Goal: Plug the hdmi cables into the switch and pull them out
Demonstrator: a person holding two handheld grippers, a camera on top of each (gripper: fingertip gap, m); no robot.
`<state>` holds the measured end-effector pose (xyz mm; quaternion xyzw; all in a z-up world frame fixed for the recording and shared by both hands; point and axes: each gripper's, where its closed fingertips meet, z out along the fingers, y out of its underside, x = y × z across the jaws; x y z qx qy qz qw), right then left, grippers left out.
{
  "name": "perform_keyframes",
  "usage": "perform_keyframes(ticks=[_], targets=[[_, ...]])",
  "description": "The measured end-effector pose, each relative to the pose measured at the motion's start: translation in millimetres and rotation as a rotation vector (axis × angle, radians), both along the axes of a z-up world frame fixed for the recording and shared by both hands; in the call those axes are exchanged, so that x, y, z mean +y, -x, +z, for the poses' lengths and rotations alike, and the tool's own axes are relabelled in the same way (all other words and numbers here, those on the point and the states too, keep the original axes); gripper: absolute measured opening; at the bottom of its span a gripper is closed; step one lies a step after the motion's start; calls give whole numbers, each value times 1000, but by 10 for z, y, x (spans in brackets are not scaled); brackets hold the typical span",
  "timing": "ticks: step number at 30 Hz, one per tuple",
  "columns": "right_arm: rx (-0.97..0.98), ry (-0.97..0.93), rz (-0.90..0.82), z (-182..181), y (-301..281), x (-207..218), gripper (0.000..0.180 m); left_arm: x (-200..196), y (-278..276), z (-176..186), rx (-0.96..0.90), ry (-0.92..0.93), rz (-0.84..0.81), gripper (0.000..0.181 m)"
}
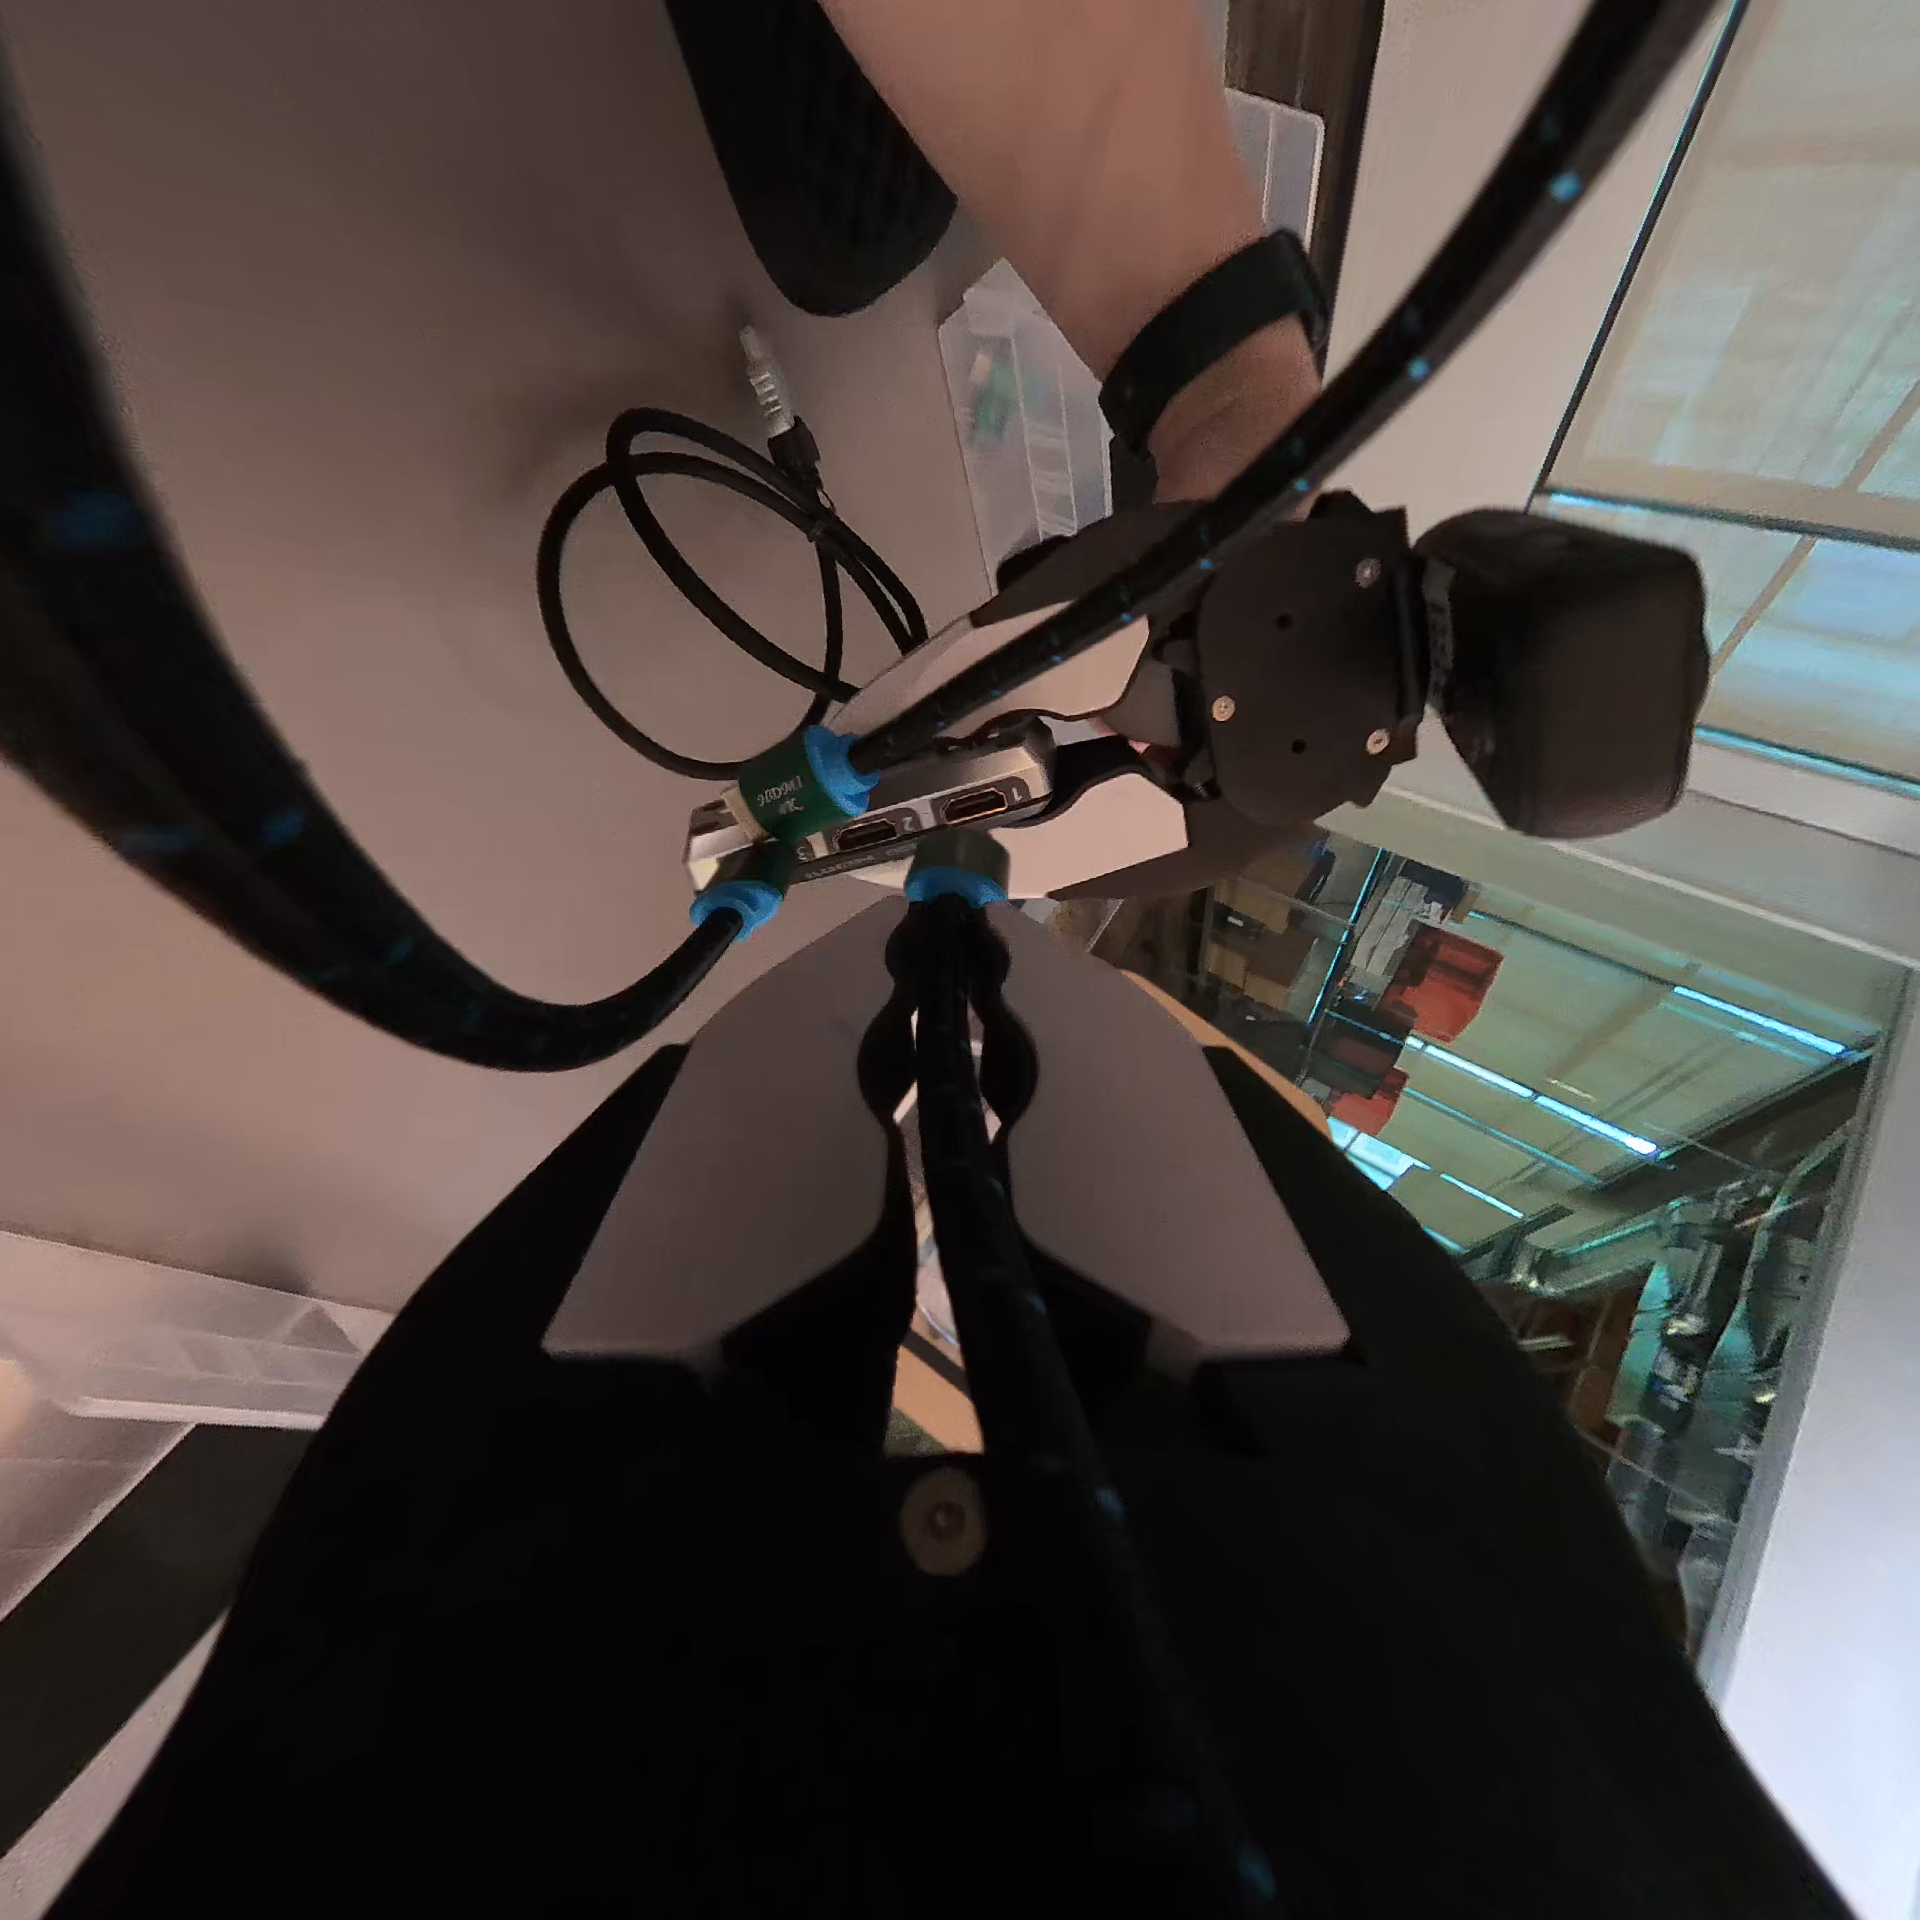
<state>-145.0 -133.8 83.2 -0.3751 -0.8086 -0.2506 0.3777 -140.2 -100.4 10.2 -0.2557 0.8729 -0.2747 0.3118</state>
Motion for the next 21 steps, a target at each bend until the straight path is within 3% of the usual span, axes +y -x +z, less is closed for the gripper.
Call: perform_keyframes(ticks=[11,21], targets=[[4,24,89,-54,169,-136,8,-212,127,-43,107,110,-110,22],[-4,92,64,-142,143,-155,8,-287,171,-165,187,104,-160,22]])
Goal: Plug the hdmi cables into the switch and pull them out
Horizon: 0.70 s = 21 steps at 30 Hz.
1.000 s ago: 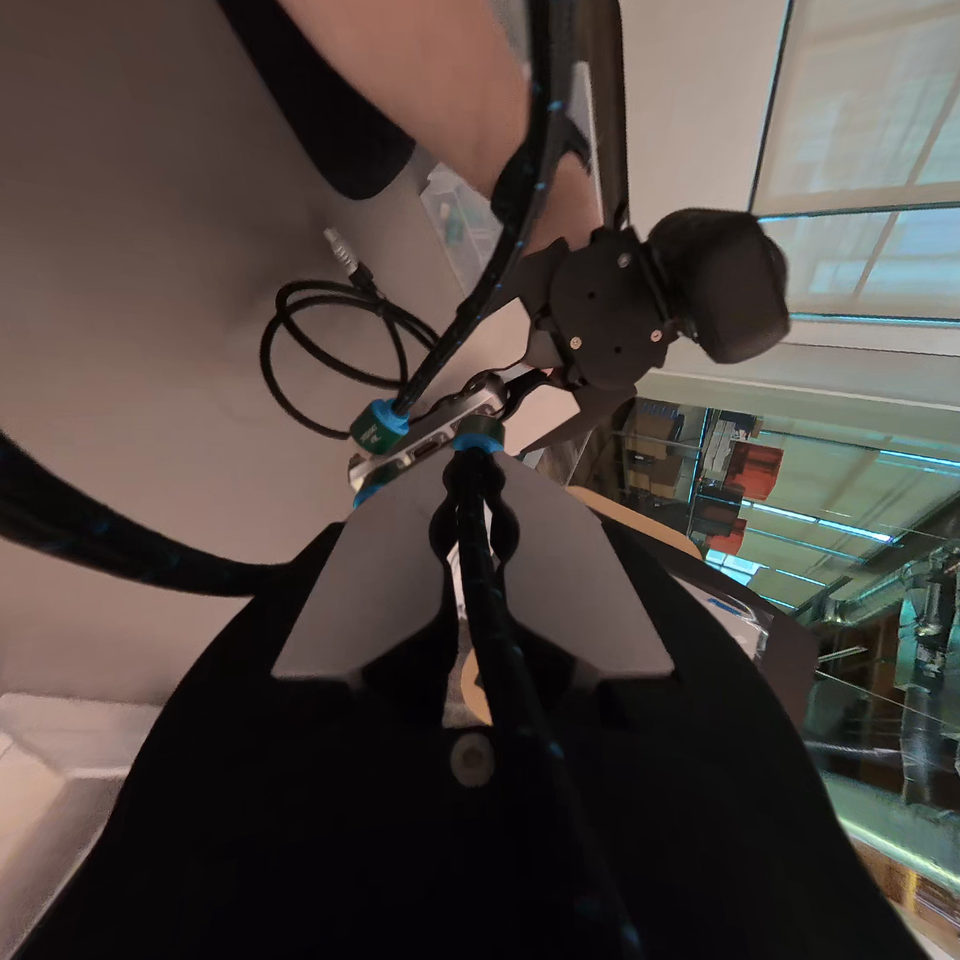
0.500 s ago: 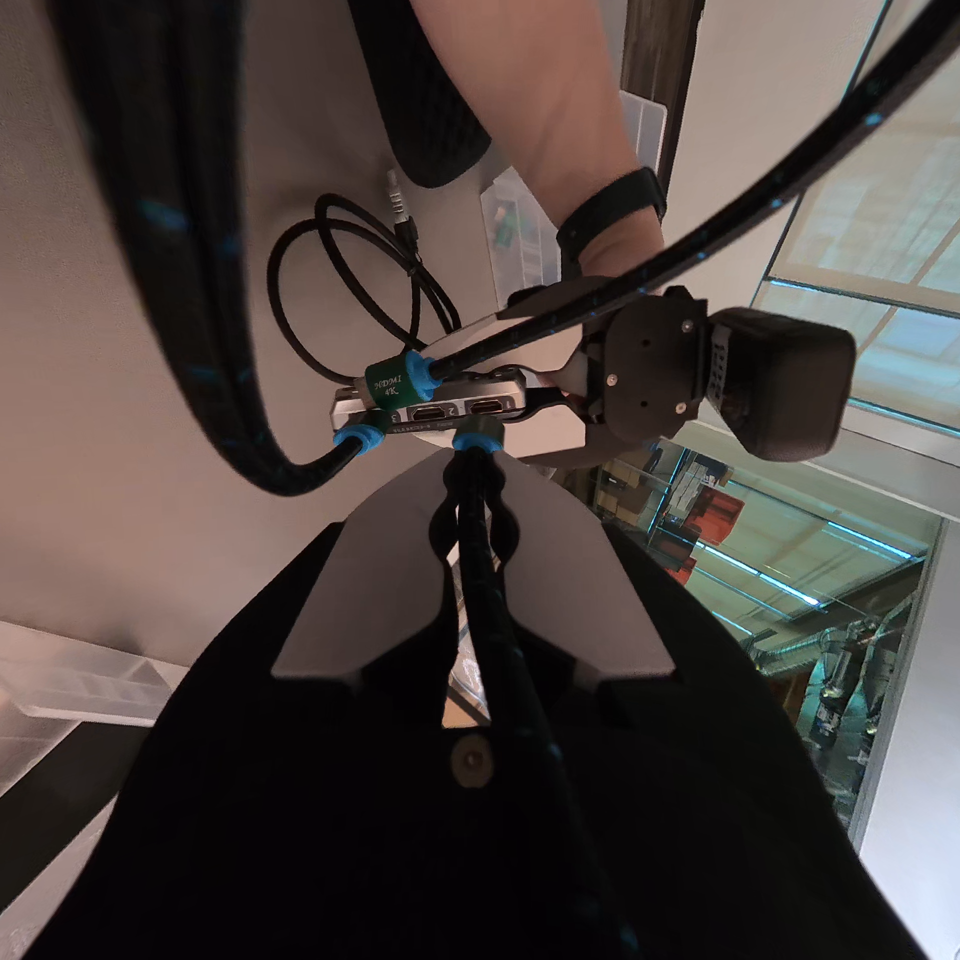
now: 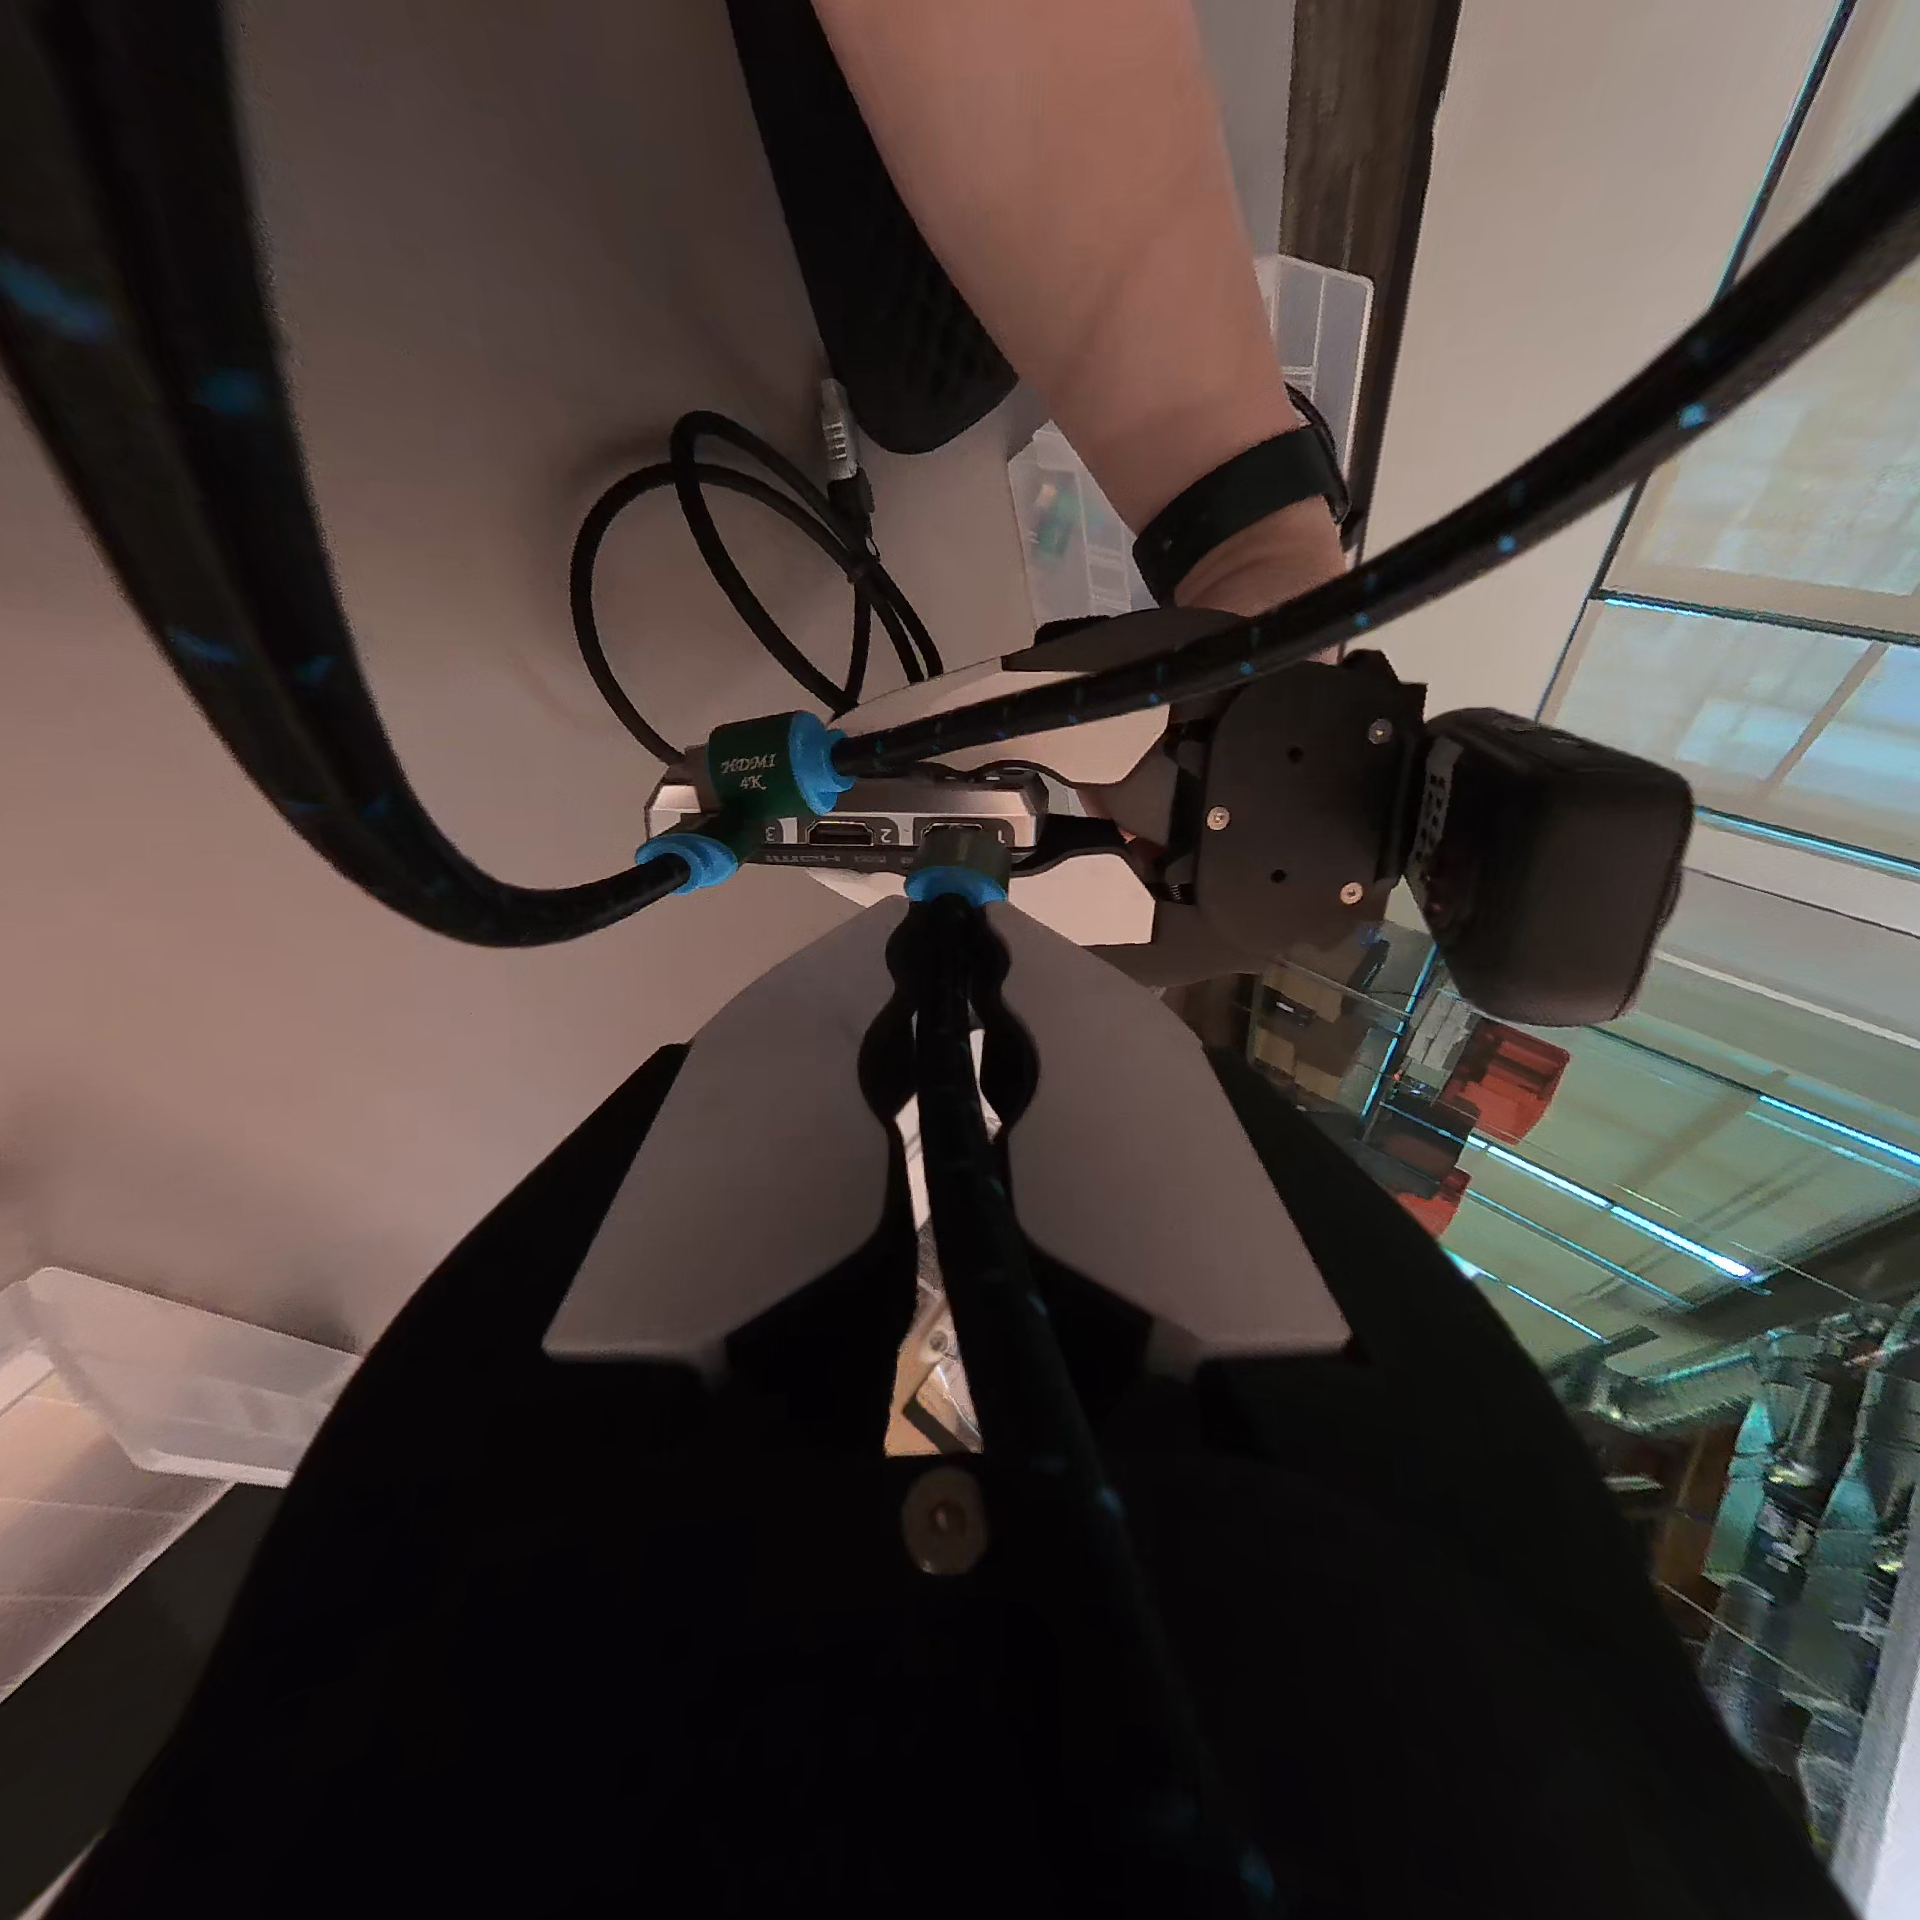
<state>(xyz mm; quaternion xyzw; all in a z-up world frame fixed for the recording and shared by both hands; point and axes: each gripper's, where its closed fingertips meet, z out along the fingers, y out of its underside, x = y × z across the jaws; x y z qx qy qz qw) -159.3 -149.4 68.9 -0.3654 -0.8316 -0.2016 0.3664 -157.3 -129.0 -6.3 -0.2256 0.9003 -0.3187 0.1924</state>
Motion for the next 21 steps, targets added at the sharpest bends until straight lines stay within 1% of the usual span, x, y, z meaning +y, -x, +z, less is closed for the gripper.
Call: perform_keyframes(ticks=[13,21], targets=[[37,107,-50,-22,-21,-36,9,-91,40,-11,84,123,-64,22],[-20,210,-113,-126,-52,9,9,-85,0,-129,152,122,-47,22]])
